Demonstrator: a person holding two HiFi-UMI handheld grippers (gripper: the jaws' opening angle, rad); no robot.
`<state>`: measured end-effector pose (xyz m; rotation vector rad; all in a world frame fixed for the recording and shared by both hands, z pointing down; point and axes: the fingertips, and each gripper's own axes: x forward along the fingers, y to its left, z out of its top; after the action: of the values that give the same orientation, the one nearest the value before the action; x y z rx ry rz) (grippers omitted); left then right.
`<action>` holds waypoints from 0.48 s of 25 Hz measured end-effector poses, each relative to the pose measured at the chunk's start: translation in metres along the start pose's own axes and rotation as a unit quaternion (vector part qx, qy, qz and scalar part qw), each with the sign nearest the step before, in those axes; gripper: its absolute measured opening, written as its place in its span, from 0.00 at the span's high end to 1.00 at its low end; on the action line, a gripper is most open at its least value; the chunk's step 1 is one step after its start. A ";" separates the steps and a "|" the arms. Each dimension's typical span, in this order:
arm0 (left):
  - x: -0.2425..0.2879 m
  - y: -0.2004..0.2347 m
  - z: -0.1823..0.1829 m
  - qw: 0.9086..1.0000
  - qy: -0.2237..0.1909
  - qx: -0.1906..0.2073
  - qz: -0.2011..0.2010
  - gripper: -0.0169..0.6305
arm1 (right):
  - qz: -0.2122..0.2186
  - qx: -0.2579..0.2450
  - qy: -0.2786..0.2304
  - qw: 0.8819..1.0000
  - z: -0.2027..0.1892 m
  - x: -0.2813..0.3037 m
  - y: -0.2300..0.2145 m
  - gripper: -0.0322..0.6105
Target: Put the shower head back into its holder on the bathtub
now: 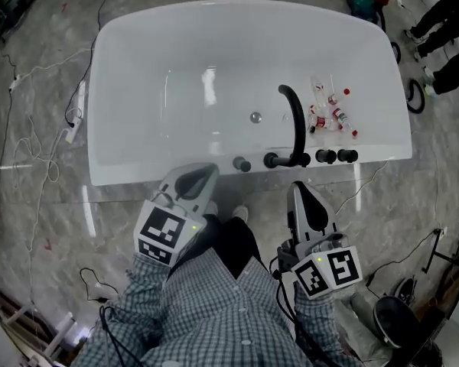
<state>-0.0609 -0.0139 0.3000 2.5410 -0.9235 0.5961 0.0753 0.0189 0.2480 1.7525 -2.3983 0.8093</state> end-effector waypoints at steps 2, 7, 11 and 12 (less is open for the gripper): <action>-0.011 -0.003 0.022 1.000 -0.010 0.012 0.004 0.96 | -0.001 -0.010 -0.020 1.000 0.021 -0.008 0.004 0.93; -0.045 -0.012 0.064 0.999 -0.038 0.011 0.023 0.96 | 0.008 -0.041 -0.058 0.997 0.066 -0.021 0.020 0.93; -0.068 -0.027 0.093 0.997 -0.063 0.023 0.024 0.96 | 0.013 -0.062 -0.103 0.993 0.103 -0.036 0.028 0.93; -0.071 -0.032 0.100 0.997 -0.071 0.024 0.021 0.96 | 0.014 -0.069 -0.113 0.991 0.113 -0.041 0.028 0.93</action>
<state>-0.0627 -0.0022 0.1738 2.6404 -1.0254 0.4611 0.0927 0.0105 0.1265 1.8498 -2.5520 0.4541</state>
